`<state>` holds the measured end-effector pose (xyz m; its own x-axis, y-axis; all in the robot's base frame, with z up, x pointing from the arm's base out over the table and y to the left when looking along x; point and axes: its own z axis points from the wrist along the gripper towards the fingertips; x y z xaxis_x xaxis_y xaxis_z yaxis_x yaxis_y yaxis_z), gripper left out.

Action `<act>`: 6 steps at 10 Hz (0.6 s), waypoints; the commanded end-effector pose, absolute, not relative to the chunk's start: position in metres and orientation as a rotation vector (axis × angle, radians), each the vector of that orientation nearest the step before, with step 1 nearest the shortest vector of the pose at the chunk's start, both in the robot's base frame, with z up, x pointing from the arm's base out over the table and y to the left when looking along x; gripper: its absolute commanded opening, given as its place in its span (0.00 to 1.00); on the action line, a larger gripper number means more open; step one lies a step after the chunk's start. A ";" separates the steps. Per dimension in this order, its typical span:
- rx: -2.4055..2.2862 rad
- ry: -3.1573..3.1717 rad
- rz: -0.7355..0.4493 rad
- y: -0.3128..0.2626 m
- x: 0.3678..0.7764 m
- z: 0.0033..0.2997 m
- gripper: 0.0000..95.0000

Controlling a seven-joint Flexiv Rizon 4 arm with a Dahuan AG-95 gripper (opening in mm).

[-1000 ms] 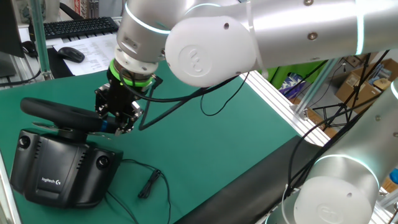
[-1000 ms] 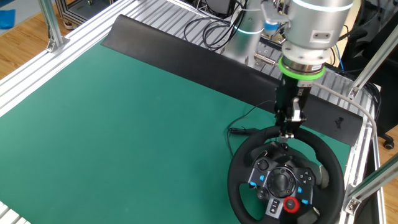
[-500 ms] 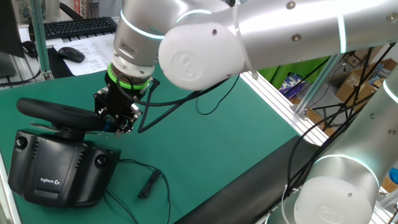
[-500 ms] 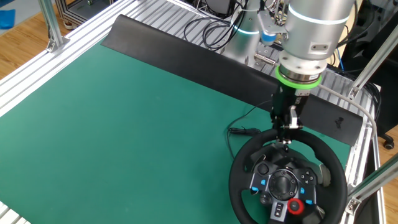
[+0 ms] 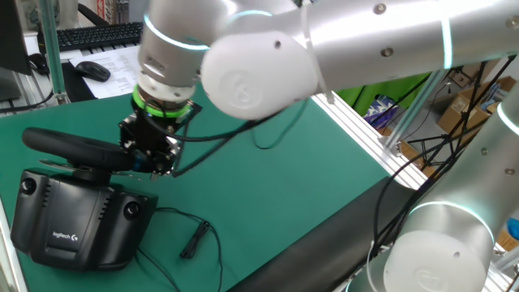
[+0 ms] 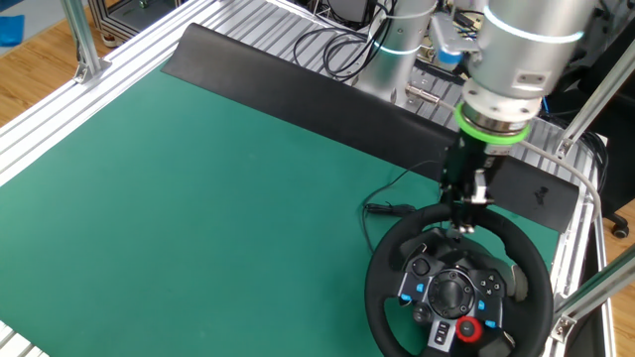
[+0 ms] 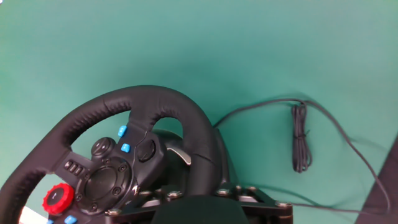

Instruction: Rotate the steering wheel 90 degrees counterclockwise

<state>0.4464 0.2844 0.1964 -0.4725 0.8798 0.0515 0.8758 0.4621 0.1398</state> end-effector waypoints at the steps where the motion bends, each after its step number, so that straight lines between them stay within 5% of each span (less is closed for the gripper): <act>1: 1.641 2.661 0.239 0.290 0.438 0.204 0.80; 4: 1.743 2.636 0.286 0.295 0.432 0.211 0.80; 6: 1.780 2.627 0.340 0.294 0.430 0.214 0.40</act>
<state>0.4322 0.2952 0.2122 -0.3831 0.9109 0.1534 0.9204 0.3624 0.1470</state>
